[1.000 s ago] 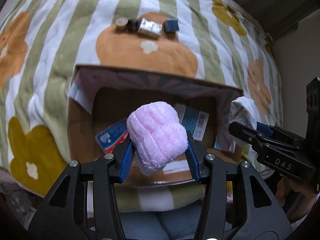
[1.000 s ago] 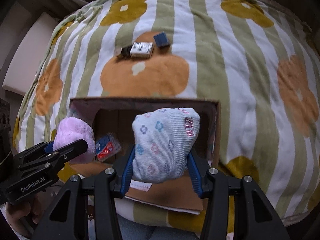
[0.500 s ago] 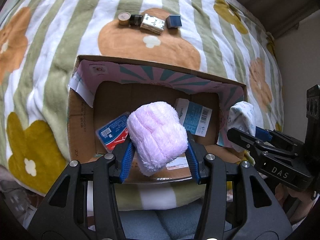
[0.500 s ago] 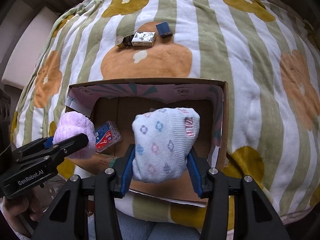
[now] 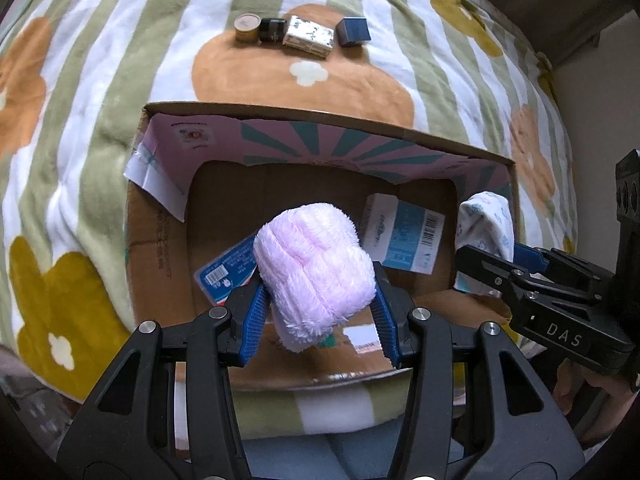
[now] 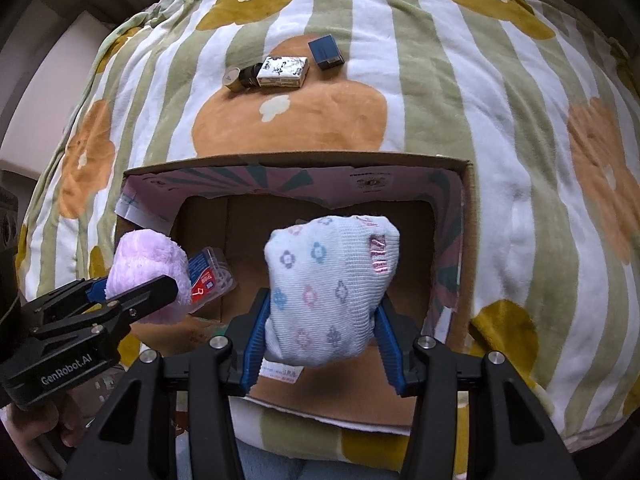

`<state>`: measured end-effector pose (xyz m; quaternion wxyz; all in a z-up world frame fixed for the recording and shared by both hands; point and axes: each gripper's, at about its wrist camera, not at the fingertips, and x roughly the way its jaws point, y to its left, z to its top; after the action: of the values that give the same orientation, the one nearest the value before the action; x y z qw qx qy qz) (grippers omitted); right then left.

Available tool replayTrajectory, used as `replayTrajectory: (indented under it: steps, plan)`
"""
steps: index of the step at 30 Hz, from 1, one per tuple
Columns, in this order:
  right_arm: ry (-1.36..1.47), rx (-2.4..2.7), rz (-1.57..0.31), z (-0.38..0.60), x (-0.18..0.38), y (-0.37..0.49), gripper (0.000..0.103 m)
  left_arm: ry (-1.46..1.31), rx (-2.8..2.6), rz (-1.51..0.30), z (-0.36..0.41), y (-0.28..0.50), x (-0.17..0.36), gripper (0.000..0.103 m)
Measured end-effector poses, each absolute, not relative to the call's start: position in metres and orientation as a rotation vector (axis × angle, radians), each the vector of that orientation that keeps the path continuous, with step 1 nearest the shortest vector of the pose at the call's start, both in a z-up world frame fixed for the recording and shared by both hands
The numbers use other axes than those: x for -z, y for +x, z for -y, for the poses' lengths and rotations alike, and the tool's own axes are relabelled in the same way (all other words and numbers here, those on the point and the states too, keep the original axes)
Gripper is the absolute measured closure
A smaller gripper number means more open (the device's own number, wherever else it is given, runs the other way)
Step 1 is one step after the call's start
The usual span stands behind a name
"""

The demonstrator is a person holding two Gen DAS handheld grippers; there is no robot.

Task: Organize objects
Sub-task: 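Lift the pink towel with left tool while right tool carries the sock over the box, then open left tool over the box while right tool releases the sock inside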

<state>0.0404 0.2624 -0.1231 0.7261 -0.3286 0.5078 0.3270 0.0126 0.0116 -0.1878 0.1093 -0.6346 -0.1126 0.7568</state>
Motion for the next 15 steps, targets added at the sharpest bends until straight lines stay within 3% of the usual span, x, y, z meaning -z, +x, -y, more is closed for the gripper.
replayTrajectory:
  steps: [15]
  plan:
    - [-0.697,-0.669,-1.147,-0.276,0.157,0.058,0.058,-1.876,-2.21,0.309,-0.002,-0.008,0.227,0.06]
